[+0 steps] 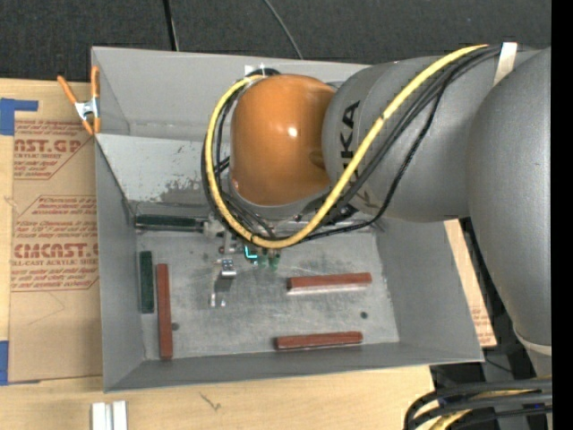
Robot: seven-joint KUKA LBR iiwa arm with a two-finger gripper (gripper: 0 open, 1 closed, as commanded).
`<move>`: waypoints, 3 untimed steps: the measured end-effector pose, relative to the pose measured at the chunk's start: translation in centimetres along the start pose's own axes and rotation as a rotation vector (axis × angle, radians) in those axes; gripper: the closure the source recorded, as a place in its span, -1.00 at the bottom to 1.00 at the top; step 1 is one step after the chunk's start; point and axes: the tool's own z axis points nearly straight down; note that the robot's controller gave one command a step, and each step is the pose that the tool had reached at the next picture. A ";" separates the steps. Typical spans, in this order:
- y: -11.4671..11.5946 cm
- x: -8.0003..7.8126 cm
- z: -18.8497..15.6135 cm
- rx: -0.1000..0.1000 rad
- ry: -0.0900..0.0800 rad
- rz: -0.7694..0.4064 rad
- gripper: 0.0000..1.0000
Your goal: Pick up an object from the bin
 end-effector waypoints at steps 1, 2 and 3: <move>-0.1 -0.2 -0.5 -0.001 -0.008 0.001 -1.00; -0.2 -0.2 -0.4 -0.002 -0.008 -0.002 -1.00; -1.7 -2.6 3.9 0.002 -0.013 0.002 -1.00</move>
Offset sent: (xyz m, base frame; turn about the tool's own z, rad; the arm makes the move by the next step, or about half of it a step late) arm 0.0247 -0.0826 -0.0470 -0.0892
